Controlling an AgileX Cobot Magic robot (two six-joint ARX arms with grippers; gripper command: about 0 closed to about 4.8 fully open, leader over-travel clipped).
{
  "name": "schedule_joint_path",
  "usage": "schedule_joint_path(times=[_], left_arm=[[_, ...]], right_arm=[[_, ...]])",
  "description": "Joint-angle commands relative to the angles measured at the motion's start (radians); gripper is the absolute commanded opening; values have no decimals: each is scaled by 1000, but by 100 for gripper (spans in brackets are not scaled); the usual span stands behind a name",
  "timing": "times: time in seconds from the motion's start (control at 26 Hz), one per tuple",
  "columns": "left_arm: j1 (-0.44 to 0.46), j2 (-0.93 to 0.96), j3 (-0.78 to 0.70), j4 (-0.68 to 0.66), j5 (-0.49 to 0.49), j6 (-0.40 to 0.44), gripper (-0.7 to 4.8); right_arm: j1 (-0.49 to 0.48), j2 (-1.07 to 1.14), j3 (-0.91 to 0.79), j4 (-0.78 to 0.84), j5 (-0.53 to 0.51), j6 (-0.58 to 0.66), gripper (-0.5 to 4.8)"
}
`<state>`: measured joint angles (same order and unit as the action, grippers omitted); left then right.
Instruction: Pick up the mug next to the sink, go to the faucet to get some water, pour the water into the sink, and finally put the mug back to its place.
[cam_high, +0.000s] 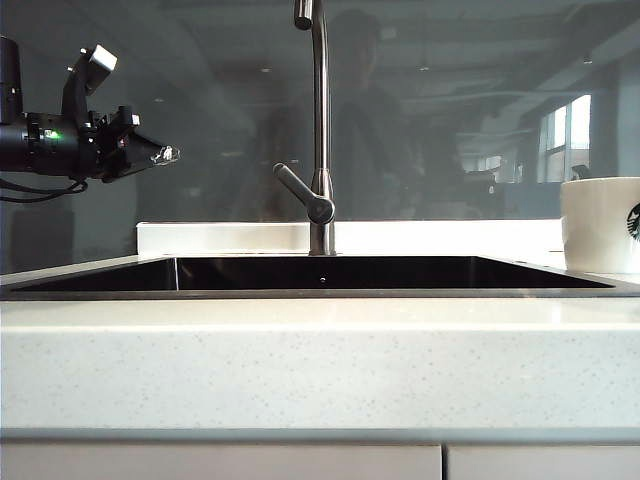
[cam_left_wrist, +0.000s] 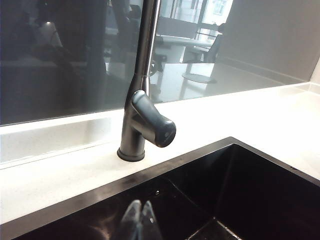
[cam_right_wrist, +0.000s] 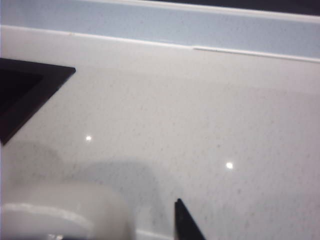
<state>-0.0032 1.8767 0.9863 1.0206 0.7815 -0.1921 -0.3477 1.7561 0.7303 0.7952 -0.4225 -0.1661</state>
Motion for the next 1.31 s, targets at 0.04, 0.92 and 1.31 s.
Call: schedule_joint_path(times=[0.04,0.92,1.31], left_arm=[[2,-3,8,8,-3,7,-5],[-22,656,975,-167,356,-130,220],[-120,776,1170,-241,167,-61,436]], right_arm=[[1,2,20,24,-2,2,105],[554,27,647,-436,143,164,-5],[680,152,1013,-697,238,106,-5]])
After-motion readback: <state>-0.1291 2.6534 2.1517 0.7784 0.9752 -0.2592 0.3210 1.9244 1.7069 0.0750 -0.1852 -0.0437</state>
